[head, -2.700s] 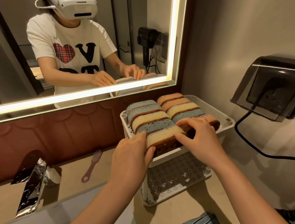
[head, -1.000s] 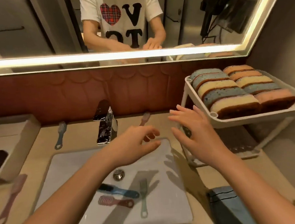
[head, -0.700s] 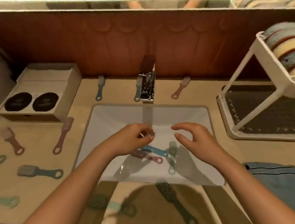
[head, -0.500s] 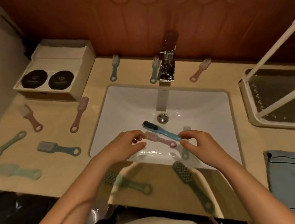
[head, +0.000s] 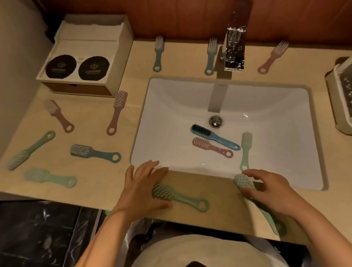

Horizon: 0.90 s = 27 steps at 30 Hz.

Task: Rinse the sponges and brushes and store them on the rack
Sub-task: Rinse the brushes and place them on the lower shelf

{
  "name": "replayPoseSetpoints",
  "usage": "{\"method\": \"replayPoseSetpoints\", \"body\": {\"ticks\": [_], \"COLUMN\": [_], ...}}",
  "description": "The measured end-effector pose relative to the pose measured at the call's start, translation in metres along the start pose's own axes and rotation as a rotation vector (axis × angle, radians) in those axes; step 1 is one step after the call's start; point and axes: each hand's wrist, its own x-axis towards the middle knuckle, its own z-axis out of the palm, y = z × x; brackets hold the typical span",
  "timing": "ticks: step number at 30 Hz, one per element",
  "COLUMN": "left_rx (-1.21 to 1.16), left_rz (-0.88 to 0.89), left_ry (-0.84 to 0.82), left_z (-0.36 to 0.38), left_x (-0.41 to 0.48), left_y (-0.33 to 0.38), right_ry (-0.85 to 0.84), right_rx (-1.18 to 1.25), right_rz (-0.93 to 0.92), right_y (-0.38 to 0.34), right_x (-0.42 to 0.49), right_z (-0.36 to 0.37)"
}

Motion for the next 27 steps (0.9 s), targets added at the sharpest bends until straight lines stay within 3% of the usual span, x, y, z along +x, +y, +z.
{"method": "replayPoseSetpoints", "body": {"ticks": [6,14,19,27], "left_rx": [-0.074,-0.08,-0.428,-0.912], "left_rz": [0.069,0.019,-0.142,-0.31], "left_ry": [0.032,0.111,0.232,0.143], "left_z": [0.003,-0.014,-0.023,-0.018], "left_x": [0.011,0.033,0.051,0.096], "left_y": [-0.009,0.019,0.064,0.159], "right_ry": [0.031,0.171,0.349,0.616], "right_rx": [-0.035,0.382,0.5,0.444], "right_rz": [0.047,-0.067,-0.05,0.068], "right_y": [-0.002,0.001,0.022,0.093], "right_x": [0.007,0.001,0.0,-0.015], "right_z": [0.005,-0.015,-0.038,-0.089]}}
